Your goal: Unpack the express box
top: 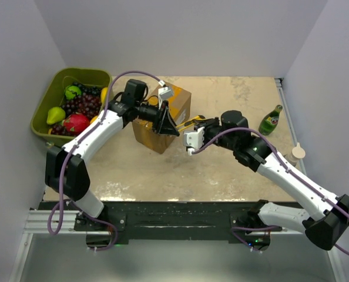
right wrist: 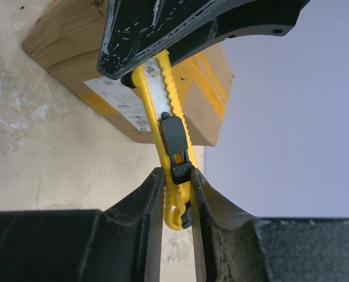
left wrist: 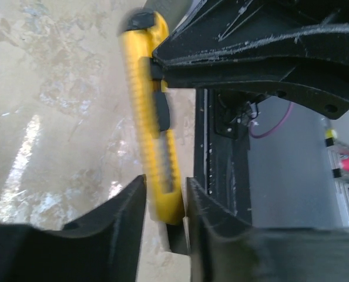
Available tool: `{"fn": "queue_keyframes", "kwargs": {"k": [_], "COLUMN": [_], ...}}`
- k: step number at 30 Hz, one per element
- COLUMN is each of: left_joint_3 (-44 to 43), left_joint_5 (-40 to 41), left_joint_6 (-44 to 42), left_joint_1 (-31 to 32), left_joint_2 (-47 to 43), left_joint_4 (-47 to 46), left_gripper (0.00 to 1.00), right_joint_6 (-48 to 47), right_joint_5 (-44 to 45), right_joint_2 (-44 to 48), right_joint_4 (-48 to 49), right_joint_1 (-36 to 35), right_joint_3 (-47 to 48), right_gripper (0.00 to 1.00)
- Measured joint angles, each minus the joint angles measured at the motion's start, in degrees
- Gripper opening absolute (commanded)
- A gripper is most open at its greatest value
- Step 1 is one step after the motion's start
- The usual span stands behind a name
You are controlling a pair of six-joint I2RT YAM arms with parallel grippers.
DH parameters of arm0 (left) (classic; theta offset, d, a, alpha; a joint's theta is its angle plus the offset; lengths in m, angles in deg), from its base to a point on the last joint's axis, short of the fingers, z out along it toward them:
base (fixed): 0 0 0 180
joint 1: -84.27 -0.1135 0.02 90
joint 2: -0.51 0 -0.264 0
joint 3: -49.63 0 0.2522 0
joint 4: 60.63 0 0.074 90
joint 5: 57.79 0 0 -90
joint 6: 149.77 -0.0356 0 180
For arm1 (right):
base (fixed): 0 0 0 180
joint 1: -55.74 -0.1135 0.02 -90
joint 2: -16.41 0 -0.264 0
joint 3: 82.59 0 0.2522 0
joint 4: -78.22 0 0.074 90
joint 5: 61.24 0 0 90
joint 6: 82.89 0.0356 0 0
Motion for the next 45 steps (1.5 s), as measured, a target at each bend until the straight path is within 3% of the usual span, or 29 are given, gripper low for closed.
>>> {"fn": "queue_keyframes", "kwargs": {"k": [2, 7, 10, 11, 12, 14, 15, 16, 19, 24, 31, 35, 40, 43, 45], "left_joint_3": [0.0, 0.0, 0.0, 0.0, 0.0, 0.3, 0.4, 0.7, 1.1, 1.0, -0.1, 1.6, 4.7, 10.0, 14.1], "left_joint_5": [-0.7, -2.7, -3.1, -3.6, -3.6, -2.4, -3.3, -3.9, -4.3, -1.6, 5.5, 7.5, 8.3, 8.2, 8.1], "left_joint_6": [0.6, 3.3, 4.8, 5.3, 5.8, 7.3, 8.1, 8.6, 9.5, 3.0, -13.8, -19.2, -19.9, -13.7, -7.1], "left_joint_1": [0.1, 0.2, 0.1, 0.1, 0.1, -0.3, -0.5, -0.4, 0.0, 0.3, 0.3, 0.3, 0.2, -1.3, -3.2], "left_joint_2": [0.1, 0.2, 0.2, 0.3, 0.3, 0.7, 1.0, 1.2, 1.2, 1.2, 1.9, 0.8, -2.7, -7.5, -10.8], "left_joint_4": [-0.5, -2.6, -3.6, -4.0, -4.2, -5.2, -6.1, -7.0, -7.7, -3.7, 6.4, 6.7, 4.6, -2.8, -10.2], "left_gripper": [0.36, 0.32, 0.18, 0.04, 0.0, 0.0, 0.0, 0.0, 0.0, 0.0, 0.0, 0.0, 0.0, 0.0, 0.0], "right_joint_6": [-0.9, -2.9, -3.5, -3.6, -3.7, -3.9, -4.0, -4.0, -2.8, 5.0, 20.7, 24.2, 30.7, 42.6, 54.5], "right_joint_5": [-0.1, 0.0, 0.0, 0.0, 0.0, -0.3, -0.4, -0.5, -0.4, -2.1, -18.4, -29.0, -41.1, -45.9, -48.7], "right_joint_2": [0.4, 0.8, 0.8, 0.8, 0.8, 1.4, 1.7, 2.0, 2.0, -0.2, -9.8, -17.6, -27.1, -28.2, -27.0], "right_joint_4": [0.3, 0.9, 1.0, 1.0, 1.1, 1.5, 1.8, 2.2, 2.3, -4.8, -19.8, -28.9, -33.6, -26.3, -15.8], "right_joint_1": [-0.1, -0.4, -0.4, -0.4, -0.5, -0.7, -0.9, -1.0, -1.2, 0.1, 12.9, 14.1, 15.1, 18.1, 21.0], "right_joint_3": [0.0, -0.1, -0.1, -0.1, -0.1, -0.2, -0.2, -0.5, -1.3, 4.0, 31.6, 41.9, 41.8, 35.6, 29.9], "right_gripper": [0.13, 0.13, 0.13, 0.13, 0.13, 0.24, 0.34, 0.51, 0.71, 0.81, 0.8, 0.8, 0.79, 0.8, 0.8]}}
